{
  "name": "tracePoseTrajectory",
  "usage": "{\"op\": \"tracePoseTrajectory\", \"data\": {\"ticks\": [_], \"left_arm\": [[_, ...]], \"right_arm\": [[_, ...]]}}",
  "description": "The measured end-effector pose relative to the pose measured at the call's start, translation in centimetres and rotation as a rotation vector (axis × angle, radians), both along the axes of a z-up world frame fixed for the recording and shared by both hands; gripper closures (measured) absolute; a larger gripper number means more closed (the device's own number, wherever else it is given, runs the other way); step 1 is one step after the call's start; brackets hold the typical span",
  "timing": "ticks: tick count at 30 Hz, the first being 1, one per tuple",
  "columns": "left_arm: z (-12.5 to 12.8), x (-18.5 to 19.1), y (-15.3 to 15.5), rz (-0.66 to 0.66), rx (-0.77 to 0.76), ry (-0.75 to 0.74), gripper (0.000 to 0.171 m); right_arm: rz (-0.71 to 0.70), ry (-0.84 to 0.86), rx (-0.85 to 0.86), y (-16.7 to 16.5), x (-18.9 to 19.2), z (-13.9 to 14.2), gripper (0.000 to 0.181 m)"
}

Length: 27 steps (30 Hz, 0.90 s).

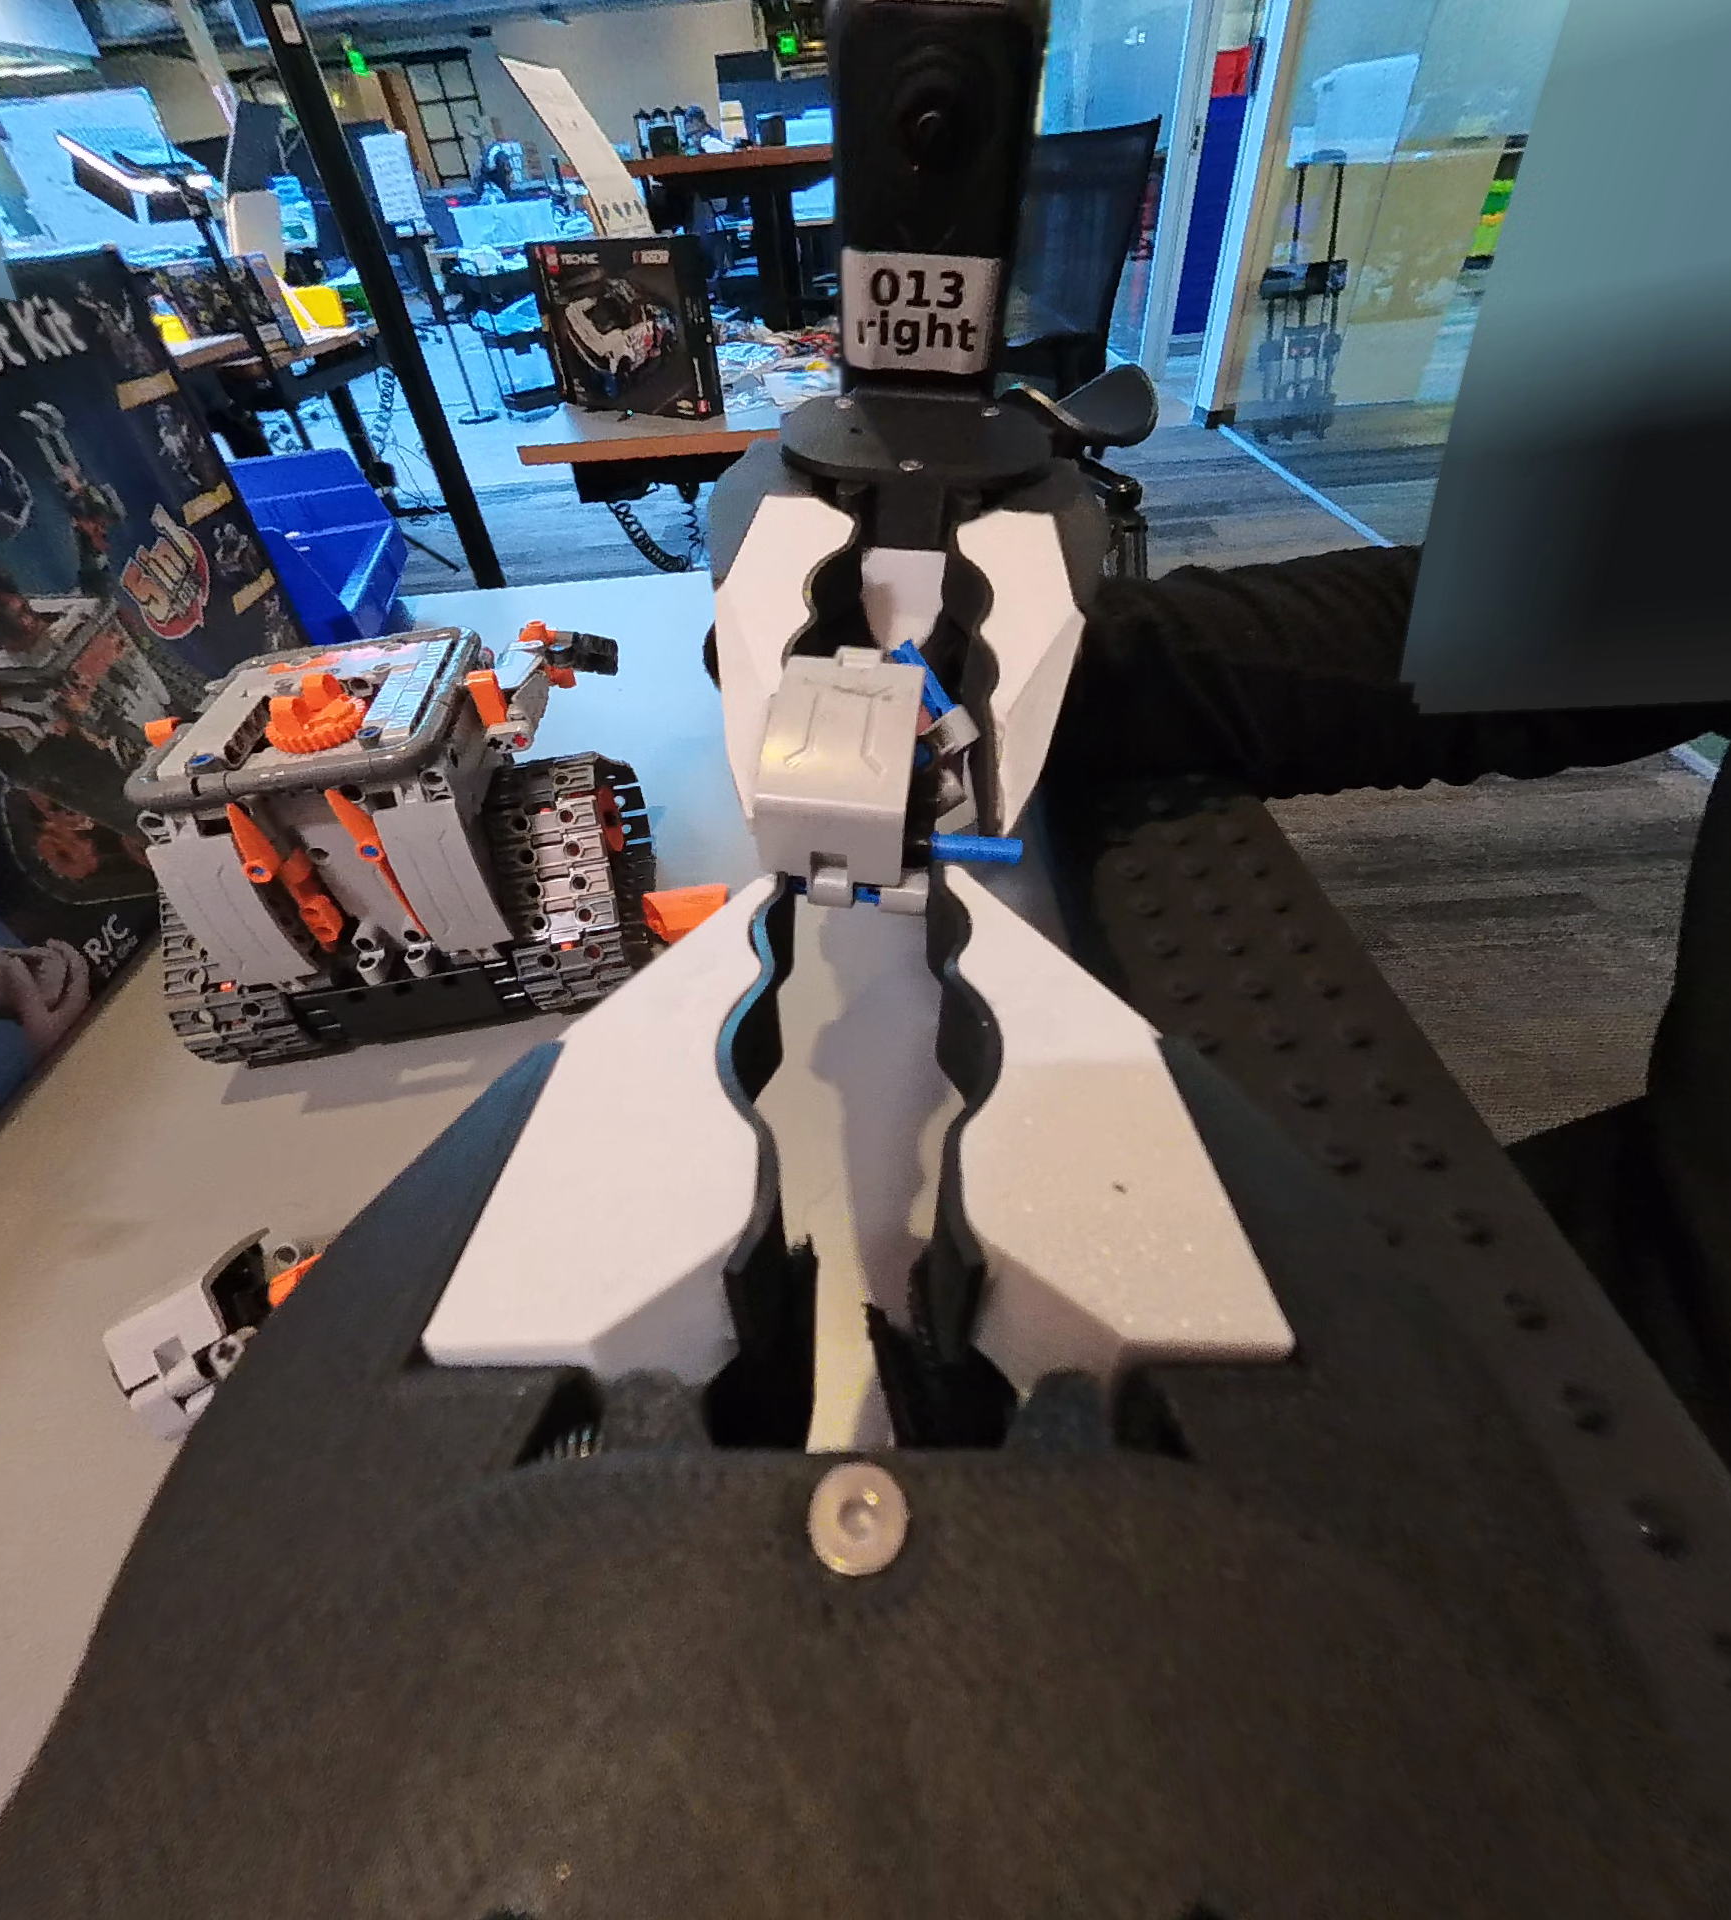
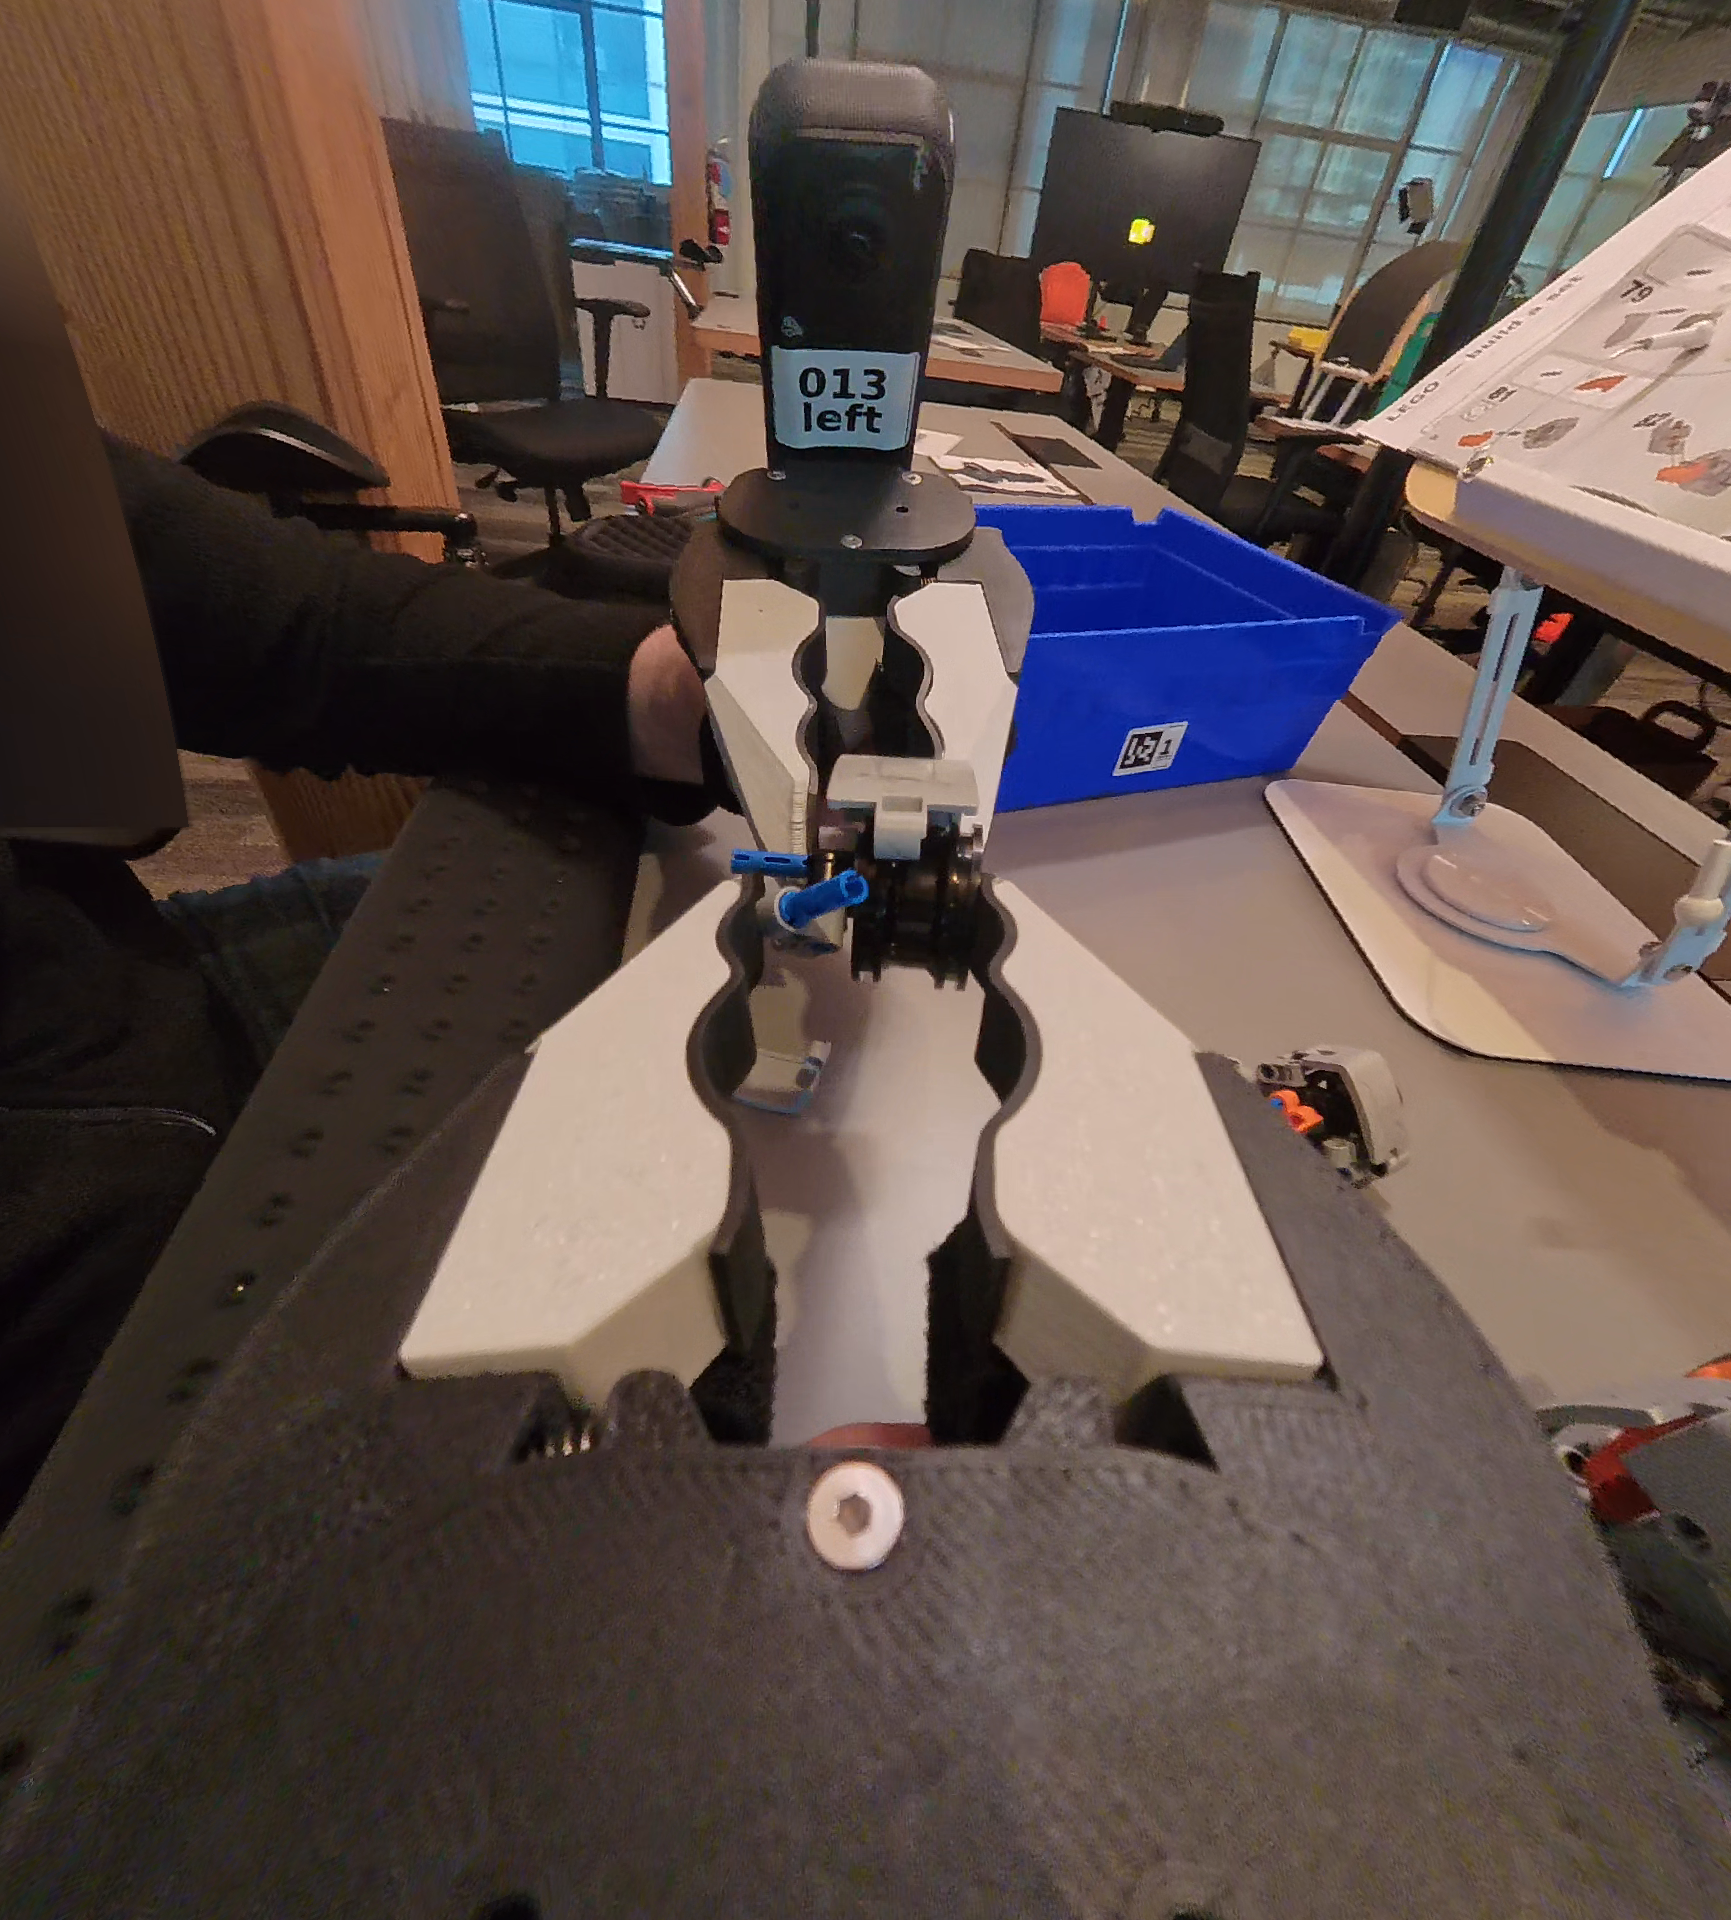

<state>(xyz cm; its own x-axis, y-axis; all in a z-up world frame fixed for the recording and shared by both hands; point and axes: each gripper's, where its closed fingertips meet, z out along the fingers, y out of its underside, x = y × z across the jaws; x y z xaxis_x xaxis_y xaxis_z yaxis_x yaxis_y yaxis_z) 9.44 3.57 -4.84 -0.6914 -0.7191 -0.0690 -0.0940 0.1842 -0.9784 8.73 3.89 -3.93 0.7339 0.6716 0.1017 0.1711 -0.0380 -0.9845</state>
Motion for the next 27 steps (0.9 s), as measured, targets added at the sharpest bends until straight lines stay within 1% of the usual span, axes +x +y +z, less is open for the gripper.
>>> {"op": "tracePoseTrajectory", "data": {"ticks": [3,8,10,12,16,19,21,24,27], "left_arm": [[0.1,-0.2,-0.2,0.007,0.043,-0.035,0.149],[0.7,-0.5,-1.0,0.05,0.136,-0.081,0.15],[0.9,0.0,-0.8,0.085,0.119,-0.085,0.15],[0.5,0.0,-0.6,0.078,0.103,-0.062,0.15],[1.0,0.1,-0.5,0.103,0.139,-0.094,0.149],[0.7,0.2,-0.4,0.068,0.063,-0.04,0.148],[1.1,-0.1,-0.3,0.057,0.041,-0.057,0.148],[1.3,-0.3,-0.4,0.023,-0.003,-0.038,0.144],[1.7,-0.5,-0.3,0.016,-0.019,-0.062,0.15]], "right_arm": [[0.021,0.013,0.006,-0.3,-0.2,0.3,0.144],[0.07,0.096,0.011,-0.9,-0.5,1.2,0.145],[0.046,0.093,0.026,-0.7,0.0,1.5,0.145],[0.028,0.061,0.026,-0.6,0.0,1.2,0.145],[0.029,0.083,0.023,-0.6,0.1,1.4,0.145],[0.038,0.106,-0.005,-0.5,0.2,1.1,0.144],[0.038,0.092,0.005,-0.6,0.2,1.2,0.144],[0.035,0.081,0.002,-0.7,0.3,1.2,0.144],[0.047,0.088,-0.004,-0.8,0.2,1.2,0.144]]}}
